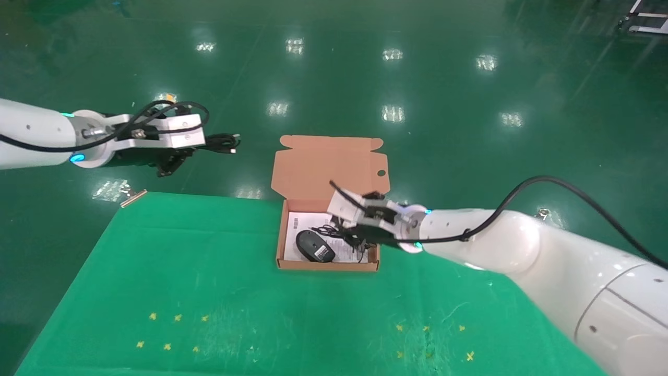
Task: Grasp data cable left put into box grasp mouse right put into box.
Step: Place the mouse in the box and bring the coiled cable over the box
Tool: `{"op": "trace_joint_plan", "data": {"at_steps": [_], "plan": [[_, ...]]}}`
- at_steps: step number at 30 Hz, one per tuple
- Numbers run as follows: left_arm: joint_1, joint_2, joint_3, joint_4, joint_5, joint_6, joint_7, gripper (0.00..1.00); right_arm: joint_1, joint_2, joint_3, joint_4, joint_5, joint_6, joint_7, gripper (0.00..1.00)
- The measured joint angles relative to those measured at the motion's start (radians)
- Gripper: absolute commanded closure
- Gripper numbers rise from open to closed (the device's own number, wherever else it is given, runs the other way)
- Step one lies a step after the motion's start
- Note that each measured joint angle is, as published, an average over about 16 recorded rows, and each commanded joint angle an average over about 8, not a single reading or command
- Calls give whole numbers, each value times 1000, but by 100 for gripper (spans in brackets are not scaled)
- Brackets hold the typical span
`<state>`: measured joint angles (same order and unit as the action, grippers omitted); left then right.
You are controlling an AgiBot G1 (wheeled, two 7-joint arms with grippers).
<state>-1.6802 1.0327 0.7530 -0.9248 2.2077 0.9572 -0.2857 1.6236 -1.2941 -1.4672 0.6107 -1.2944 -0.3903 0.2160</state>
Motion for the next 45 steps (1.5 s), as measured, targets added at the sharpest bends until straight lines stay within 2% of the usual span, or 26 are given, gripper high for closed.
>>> {"op": "trace_joint_plan", "data": {"at_steps": [6, 13, 24, 34, 45], "plan": [[49, 19, 2, -45, -27, -21, 3, 100, 34, 75, -8, 85, -27, 35, 29, 0], [126, 75, 17, -71, -34, -92, 25, 100, 78, 215, -38, 240, -80, 56, 99, 0], [211, 201, 55, 12, -23, -245, 111, 100, 141, 448, -96, 534, -171, 42, 239, 0], [239, 296, 93, 133, -52, -341, 190, 100, 196, 592, -124, 705, -238, -9, 335, 0], [240, 334, 197, 199, -148, -429, 231, 100, 274, 669, -135, 750, -247, -142, 382, 0]]}}
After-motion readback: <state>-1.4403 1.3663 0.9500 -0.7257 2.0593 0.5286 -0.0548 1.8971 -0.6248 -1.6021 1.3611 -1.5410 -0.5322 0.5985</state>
